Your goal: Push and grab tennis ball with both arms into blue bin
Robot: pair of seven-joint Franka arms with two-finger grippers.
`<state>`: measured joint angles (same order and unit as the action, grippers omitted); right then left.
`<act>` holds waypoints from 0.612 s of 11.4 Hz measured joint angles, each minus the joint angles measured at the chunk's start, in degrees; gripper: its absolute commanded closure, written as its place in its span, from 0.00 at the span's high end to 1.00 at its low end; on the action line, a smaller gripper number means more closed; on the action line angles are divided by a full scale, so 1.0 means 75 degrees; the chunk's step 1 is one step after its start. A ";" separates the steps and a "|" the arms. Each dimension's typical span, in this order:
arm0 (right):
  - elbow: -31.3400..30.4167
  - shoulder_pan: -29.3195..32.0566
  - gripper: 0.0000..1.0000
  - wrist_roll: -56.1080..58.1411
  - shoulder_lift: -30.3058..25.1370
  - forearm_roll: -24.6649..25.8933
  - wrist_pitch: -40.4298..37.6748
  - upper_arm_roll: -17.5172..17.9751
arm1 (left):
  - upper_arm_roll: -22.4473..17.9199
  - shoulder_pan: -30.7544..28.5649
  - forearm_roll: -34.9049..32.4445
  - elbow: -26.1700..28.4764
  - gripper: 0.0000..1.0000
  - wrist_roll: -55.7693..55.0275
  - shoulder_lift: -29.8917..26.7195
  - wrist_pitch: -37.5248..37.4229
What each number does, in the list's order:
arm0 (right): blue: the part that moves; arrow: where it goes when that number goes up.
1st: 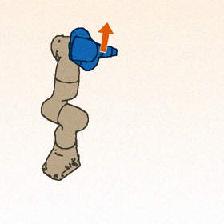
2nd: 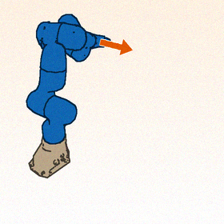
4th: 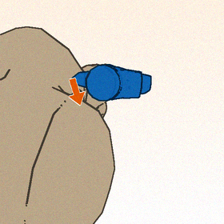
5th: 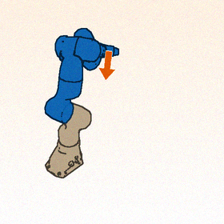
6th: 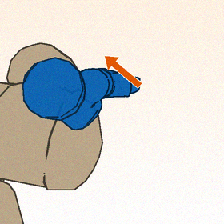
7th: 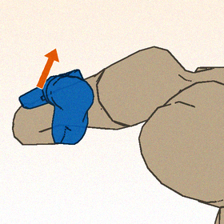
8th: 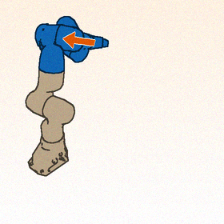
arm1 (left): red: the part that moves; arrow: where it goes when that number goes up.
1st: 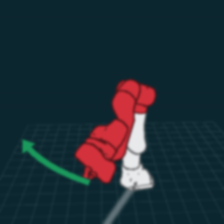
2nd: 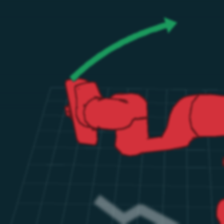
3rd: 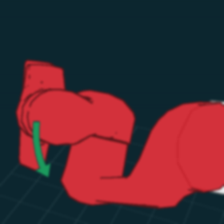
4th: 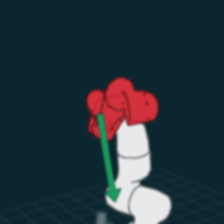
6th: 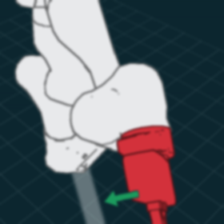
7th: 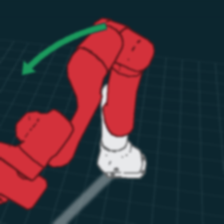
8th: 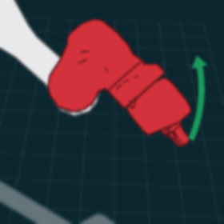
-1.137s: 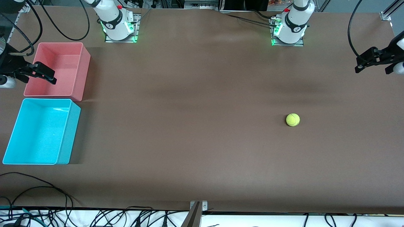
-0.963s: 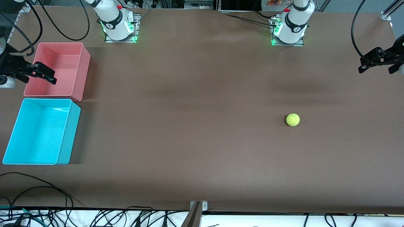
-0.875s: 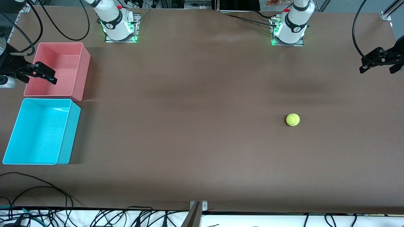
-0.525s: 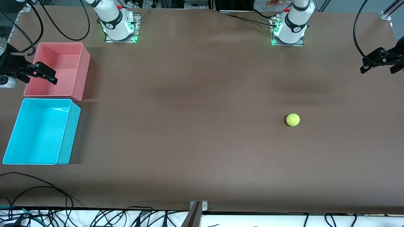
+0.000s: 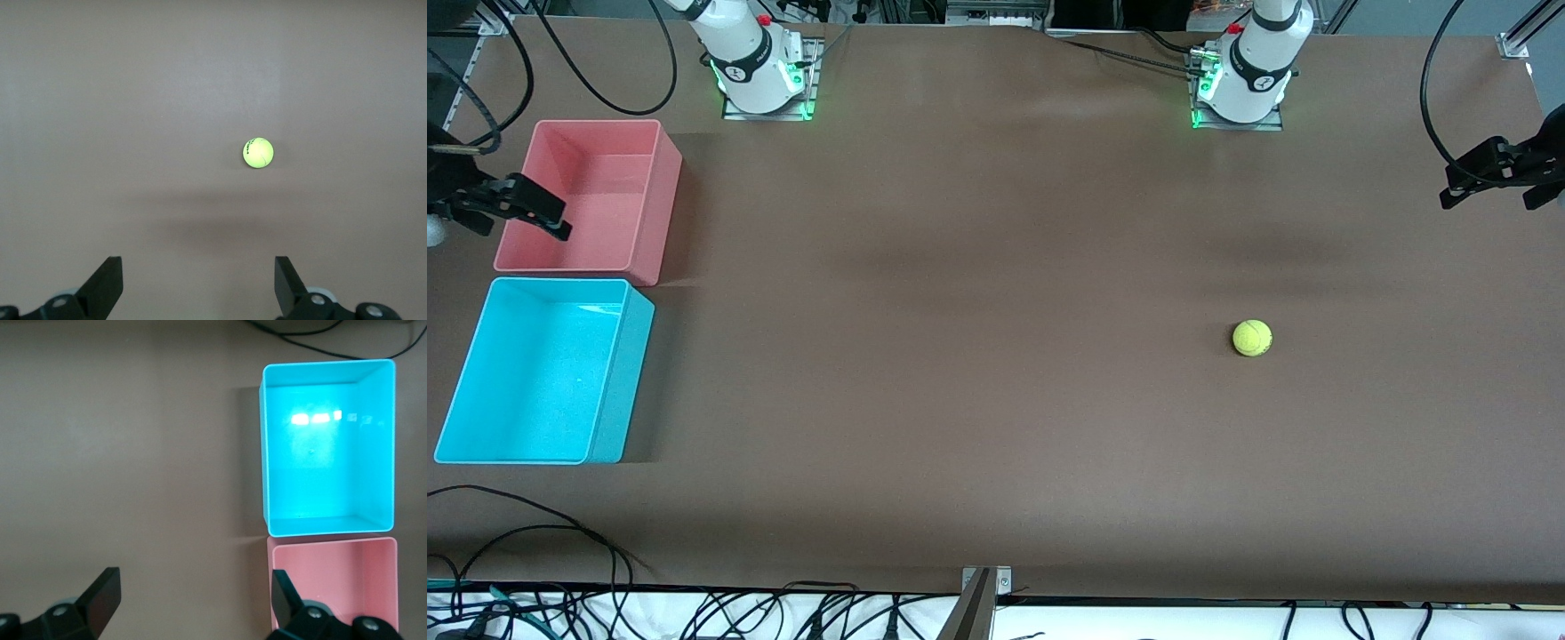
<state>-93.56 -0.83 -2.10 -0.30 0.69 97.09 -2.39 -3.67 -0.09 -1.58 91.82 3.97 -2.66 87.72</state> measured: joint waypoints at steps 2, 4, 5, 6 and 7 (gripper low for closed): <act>0.0043 0.0020 1.00 0.0000 0.0001 -0.0007 0.0223 -0.0131 | 0.0001 0.0000 0.0000 0.0000 1.00 0.0000 0.0011 -0.0027; 0.0043 0.0051 1.00 -0.0007 0.0018 -0.0008 0.0343 -0.0169 | -0.0002 -0.0013 0.0000 0.0000 1.00 -0.0001 0.0023 -0.0091; 0.0044 0.0080 1.00 -0.0007 0.0047 -0.0008 0.0367 -0.0190 | -0.0003 -0.0043 0.0000 0.0000 1.00 0.0000 0.0027 -0.0103; 0.0044 0.0097 1.00 -0.0007 0.0080 -0.0009 0.0384 -0.0195 | -0.0003 -0.0075 0.0000 0.0000 1.00 0.0000 0.0029 -0.0107; 0.0044 0.0096 1.00 -0.0006 0.0102 -0.0016 0.0386 -0.0194 | -0.0003 -0.0090 0.0000 0.0000 1.00 0.0000 0.0029 -0.0110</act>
<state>-93.23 -0.11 -2.14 0.47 0.57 99.99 -3.84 -3.70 -0.77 -1.58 91.82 3.97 -2.44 86.90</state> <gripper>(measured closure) 0.000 0.000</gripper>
